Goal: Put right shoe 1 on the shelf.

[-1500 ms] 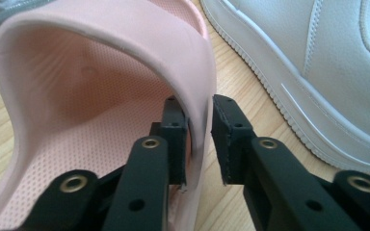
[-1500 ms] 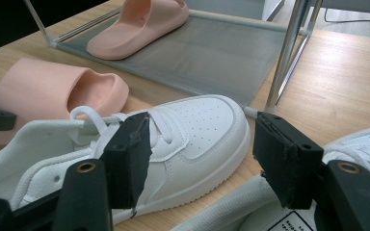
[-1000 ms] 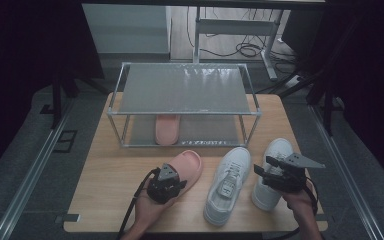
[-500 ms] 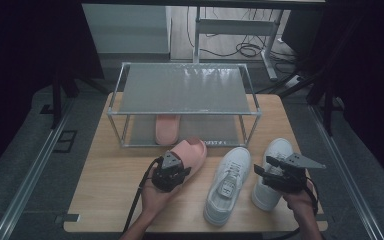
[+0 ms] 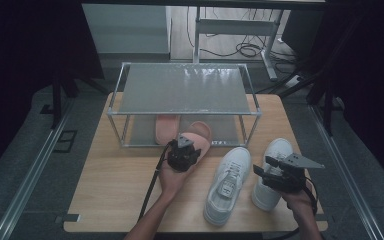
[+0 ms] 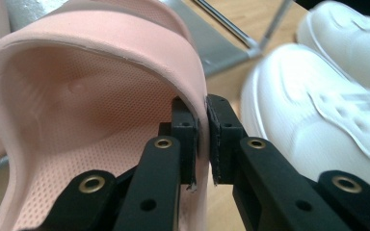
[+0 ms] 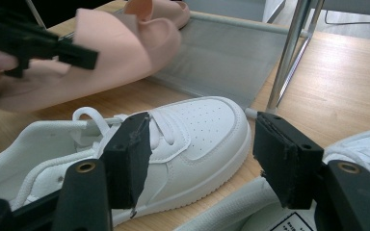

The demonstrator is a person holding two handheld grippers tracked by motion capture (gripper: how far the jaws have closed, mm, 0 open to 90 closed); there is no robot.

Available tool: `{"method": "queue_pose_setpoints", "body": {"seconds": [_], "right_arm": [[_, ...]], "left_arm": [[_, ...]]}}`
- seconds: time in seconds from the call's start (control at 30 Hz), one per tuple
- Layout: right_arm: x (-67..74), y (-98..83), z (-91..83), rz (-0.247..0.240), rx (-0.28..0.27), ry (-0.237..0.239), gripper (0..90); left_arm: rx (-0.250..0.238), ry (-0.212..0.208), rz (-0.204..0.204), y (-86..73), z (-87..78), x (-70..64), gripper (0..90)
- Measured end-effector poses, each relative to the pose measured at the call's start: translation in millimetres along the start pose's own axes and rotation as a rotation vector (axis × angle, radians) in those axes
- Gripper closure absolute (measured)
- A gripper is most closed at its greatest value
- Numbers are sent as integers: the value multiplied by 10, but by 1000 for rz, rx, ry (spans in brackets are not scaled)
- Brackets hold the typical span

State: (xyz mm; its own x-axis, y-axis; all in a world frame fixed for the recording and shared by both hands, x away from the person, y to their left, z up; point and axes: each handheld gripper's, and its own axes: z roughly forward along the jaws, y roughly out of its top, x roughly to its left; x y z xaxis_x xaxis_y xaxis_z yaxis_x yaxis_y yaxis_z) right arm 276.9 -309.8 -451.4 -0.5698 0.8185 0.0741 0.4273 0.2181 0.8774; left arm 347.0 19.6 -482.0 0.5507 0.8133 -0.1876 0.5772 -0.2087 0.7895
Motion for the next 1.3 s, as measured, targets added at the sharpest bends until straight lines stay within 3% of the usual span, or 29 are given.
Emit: {"method": "queue_pose_setpoints", "body": {"seconds": [0.33, 0.47, 0.5, 0.67, 0.87, 0.93, 1.03, 1.3], "right_arm": [[28, -5, 22, -12, 8, -1, 387], [37, -2, 24, -17, 5, 4, 386], [31, -5, 27, -15, 6, 1, 386], [29, 3, 4, -14, 1, 2, 386], [21, 4, -7, -12, -2, 1, 386], [24, 4, -4, -12, -3, 2, 386], [35, 2, 8, -14, 1, 7, 386], [31, -1, 4, -11, -1, 8, 386]], "left_arm": [[-11, 36, -36, 202, 387, -57, 835], [-39, 64, -70, 216, 441, -29, 838], [-66, 81, -88, 225, 473, -18, 838], [-85, 115, -132, 246, 568, 28, 839], [-110, 166, -153, 302, 652, 83, 838], [-109, 170, -157, 314, 671, 92, 838], [-116, 165, -198, 332, 755, 130, 836], [-105, 187, -219, 367, 866, 150, 827]]}}
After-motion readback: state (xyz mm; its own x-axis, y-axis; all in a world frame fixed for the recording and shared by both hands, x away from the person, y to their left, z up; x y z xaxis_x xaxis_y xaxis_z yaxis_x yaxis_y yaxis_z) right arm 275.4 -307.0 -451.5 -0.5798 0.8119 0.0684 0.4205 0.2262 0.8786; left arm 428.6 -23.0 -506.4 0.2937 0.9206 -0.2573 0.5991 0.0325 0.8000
